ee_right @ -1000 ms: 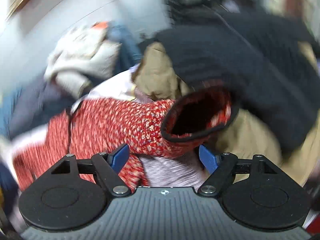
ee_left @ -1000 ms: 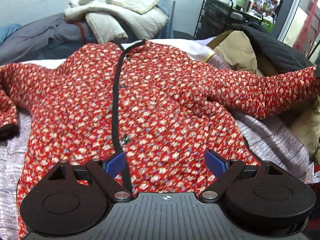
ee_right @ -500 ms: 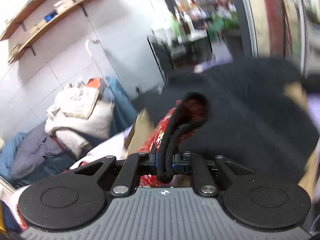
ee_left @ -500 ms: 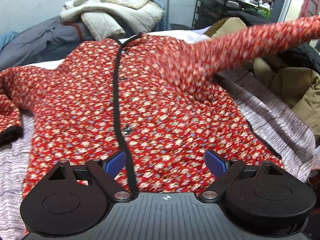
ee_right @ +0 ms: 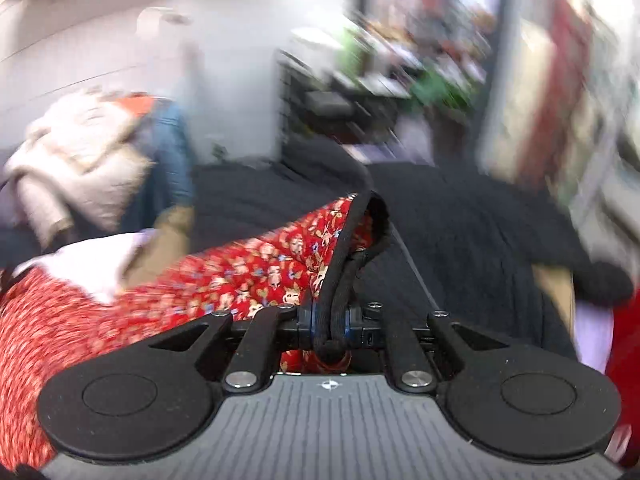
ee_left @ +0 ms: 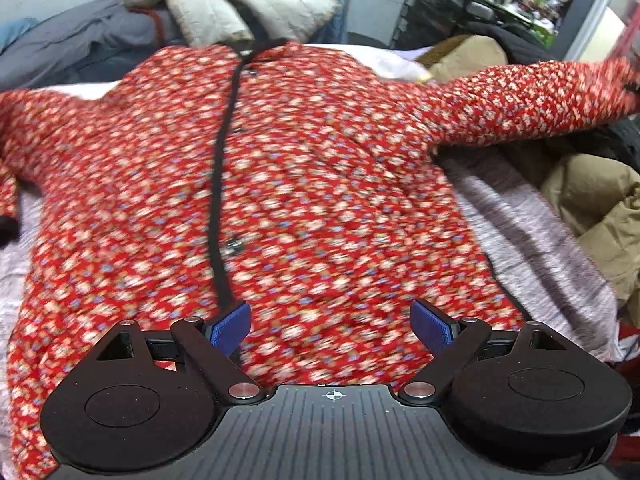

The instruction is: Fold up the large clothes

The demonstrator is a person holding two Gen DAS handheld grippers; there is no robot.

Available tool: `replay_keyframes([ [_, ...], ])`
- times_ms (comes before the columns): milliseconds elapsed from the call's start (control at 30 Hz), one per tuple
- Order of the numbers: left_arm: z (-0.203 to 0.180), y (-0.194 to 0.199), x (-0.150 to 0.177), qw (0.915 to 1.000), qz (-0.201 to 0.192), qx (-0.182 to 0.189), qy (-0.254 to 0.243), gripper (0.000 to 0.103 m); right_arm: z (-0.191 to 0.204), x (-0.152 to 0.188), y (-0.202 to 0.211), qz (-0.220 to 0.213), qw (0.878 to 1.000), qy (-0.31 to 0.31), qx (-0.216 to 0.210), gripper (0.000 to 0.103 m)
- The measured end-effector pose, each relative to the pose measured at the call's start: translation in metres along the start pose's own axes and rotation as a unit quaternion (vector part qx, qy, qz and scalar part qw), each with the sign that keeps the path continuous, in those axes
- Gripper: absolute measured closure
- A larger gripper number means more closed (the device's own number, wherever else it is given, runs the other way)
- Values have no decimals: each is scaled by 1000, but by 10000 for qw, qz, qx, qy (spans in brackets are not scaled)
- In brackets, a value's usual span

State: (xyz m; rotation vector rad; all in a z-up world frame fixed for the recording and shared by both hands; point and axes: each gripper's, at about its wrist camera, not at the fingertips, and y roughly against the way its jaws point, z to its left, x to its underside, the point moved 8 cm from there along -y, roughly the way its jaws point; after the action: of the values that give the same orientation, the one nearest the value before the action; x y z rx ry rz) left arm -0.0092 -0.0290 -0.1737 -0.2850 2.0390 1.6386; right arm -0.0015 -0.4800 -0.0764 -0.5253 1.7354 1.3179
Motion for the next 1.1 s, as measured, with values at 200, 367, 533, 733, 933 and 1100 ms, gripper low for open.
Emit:
replay_keyframes([
  [200, 42, 12, 0, 9987, -51, -353, 351, 0, 130, -58, 39, -367, 9839, 28, -1748, 88],
  [367, 91, 39, -2, 9936, -239, -923, 609, 0, 291, -78, 54, -280, 9396, 212, -3405, 88],
  [533, 141, 77, 7, 9814, -521, -1591, 937, 0, 447, -43, 49, 247, 9018, 485, -4287, 88],
  [733, 180, 100, 25, 9713, -567, -1865, 1362, 0, 563, 39, 28, 911, 8876, 1300, -4324, 85],
  [933, 195, 87, 33, 9716, -387, -1887, 1375, 0, 616, 116, -25, 1582, 8775, 1863, -4127, 41],
  [1100, 193, 81, 4, 9765, -680, -1755, 1051, 0, 588, 96, 20, 1097, 8734, 1591, -4471, 34],
])
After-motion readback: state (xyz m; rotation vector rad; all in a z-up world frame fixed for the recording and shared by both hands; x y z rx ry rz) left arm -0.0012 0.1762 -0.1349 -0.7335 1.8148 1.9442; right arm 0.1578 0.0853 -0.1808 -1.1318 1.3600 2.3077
